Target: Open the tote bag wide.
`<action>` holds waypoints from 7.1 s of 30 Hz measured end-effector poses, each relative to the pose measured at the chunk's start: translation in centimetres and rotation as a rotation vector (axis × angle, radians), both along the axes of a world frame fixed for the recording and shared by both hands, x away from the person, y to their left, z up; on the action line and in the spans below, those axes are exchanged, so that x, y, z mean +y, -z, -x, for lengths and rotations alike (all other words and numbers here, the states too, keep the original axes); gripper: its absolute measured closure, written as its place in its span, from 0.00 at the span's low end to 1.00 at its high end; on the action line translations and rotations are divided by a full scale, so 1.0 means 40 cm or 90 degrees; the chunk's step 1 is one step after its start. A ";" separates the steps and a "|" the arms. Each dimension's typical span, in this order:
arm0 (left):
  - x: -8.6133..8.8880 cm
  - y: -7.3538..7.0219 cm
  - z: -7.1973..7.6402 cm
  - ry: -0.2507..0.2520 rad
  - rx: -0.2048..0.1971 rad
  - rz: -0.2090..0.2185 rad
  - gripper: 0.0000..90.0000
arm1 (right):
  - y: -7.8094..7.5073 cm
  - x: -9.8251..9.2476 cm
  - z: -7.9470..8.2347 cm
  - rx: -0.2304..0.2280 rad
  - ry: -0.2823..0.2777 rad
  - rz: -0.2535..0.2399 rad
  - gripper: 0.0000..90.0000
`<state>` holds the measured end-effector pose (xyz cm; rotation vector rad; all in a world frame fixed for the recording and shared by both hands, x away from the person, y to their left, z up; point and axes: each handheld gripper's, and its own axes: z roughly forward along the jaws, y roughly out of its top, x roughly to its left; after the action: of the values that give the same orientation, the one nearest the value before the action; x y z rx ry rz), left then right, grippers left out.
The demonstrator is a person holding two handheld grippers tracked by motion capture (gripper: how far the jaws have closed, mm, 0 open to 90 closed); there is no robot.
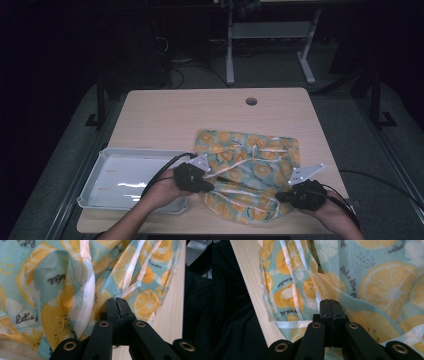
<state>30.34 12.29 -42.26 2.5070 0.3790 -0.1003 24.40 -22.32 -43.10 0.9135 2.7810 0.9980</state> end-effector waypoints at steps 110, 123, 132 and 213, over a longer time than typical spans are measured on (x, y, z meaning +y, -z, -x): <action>-0.032 0.056 0.008 0.025 0.017 -0.076 0.99 | -0.090 0.132 -0.291 -0.119 0.045 -0.005 0.99; -0.031 0.057 0.007 0.024 0.020 -0.074 0.99 | -0.090 0.110 -0.288 -0.107 0.067 -0.010 0.87; -0.031 0.057 0.007 0.021 0.022 -0.072 0.99 | -0.148 0.093 -0.203 -0.129 0.056 -0.012 0.80; 0.008 -0.101 -0.128 -0.147 -0.125 -0.012 0.74 | -0.117 -0.071 -0.030 -0.053 0.107 0.005 0.76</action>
<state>35.46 12.60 -38.21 2.4450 0.5849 0.2389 25.58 -25.17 -38.41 1.0581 2.5878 0.9739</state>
